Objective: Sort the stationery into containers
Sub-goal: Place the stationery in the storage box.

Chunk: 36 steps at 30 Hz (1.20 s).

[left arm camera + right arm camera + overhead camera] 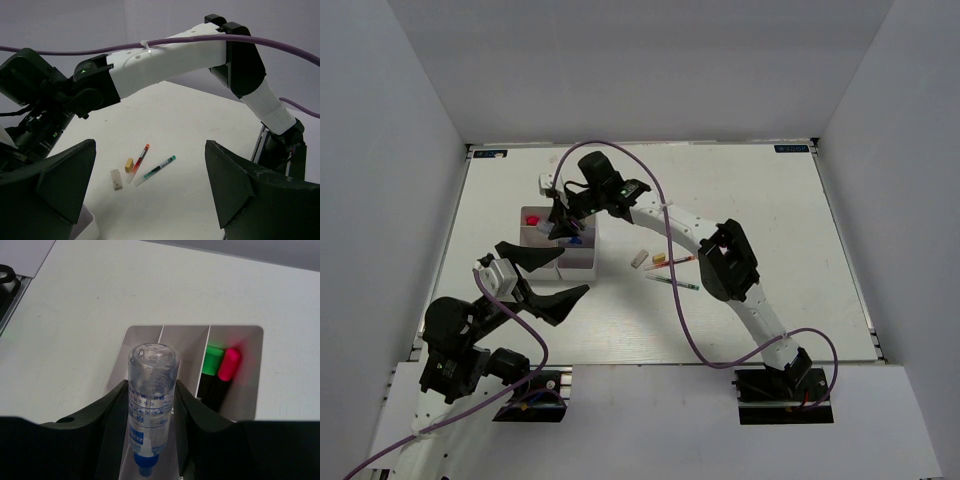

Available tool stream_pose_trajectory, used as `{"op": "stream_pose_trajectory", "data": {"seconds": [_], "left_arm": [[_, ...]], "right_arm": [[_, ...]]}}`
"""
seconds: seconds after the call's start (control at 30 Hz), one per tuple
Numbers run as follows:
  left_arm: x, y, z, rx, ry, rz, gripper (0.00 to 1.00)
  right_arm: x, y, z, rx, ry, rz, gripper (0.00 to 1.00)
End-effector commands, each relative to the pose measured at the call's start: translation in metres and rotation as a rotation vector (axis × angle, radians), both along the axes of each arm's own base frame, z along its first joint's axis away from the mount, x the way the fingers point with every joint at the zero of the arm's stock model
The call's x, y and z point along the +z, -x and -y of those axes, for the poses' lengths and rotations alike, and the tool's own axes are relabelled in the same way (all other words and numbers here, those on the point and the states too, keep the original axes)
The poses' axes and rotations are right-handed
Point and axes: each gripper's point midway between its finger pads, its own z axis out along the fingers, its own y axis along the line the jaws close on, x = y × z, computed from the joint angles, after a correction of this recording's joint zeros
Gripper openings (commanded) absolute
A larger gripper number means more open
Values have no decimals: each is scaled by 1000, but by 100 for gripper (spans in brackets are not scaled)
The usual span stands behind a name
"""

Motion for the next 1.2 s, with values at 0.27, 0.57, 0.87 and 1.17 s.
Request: {"op": "stream_pose_trajectory", "data": {"seconds": [0.27, 0.57, 0.87, 1.17], "left_arm": [[-6, -3, 1, -1, -15, -8, 99], [-7, -4, 0, 8, -16, -17, 99], [-9, -8, 0, 16, -17, -27, 99], [-12, -14, 0, 34, -20, -45, 99]], "right_arm": [[46, 7, 20, 22, -55, 55, 20], [34, 4, 27, 8, -29, 51, 36], [40, 7, 33, 8, -31, 49, 53], [55, 11, 43, -12, -35, 60, 59]]}}
